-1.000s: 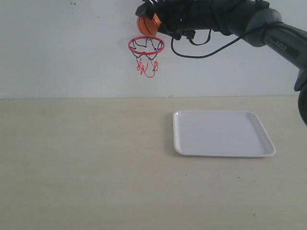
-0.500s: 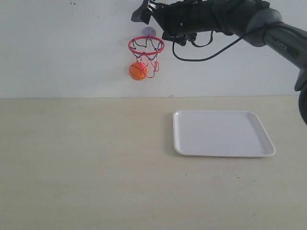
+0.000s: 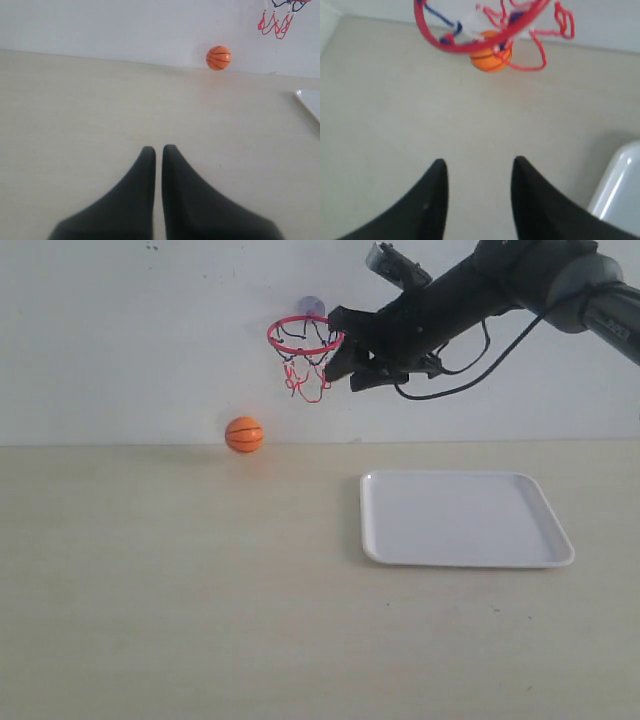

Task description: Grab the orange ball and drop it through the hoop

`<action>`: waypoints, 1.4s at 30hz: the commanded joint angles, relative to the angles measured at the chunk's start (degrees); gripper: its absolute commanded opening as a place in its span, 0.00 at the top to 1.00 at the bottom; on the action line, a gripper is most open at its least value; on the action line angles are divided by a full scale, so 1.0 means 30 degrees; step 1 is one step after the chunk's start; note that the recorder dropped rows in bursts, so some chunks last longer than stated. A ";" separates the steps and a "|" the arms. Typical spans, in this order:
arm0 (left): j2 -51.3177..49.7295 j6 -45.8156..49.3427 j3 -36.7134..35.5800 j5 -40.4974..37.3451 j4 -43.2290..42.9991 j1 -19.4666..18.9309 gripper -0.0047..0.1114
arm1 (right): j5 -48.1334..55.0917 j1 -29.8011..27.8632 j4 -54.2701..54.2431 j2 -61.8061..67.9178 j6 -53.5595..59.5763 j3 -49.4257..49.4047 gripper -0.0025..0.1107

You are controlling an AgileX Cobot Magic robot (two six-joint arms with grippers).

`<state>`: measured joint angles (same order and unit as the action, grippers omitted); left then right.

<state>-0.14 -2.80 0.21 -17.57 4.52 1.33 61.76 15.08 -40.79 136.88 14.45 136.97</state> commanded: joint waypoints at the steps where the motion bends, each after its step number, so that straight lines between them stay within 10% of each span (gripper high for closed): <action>1: 0.0046 0.0093 -0.0069 0.0044 -0.0025 -0.0031 0.92 | 0.2734 -0.0687 0.0261 -0.0126 0.0138 0.0089 0.89; 14: 0.0046 0.0093 -0.0069 0.0044 -0.0025 -0.0031 0.92 | 0.2734 -0.0058 0.0255 -0.3129 0.2089 -0.8854 0.98; 29: 0.0046 0.0093 -0.0069 0.0044 -0.0025 -0.0031 0.92 | -0.1176 0.0035 -0.9045 -1.2387 1.1336 -3.0882 0.98; 42: 0.0046 0.0093 -0.0069 0.0044 -0.0025 -0.0031 0.92 | -0.1176 0.0035 -0.9448 -1.3195 1.3704 -3.4769 0.98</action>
<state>-0.14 -2.80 0.21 -17.57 4.52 1.33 58.25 15.25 -69.32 97.96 54.82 32.95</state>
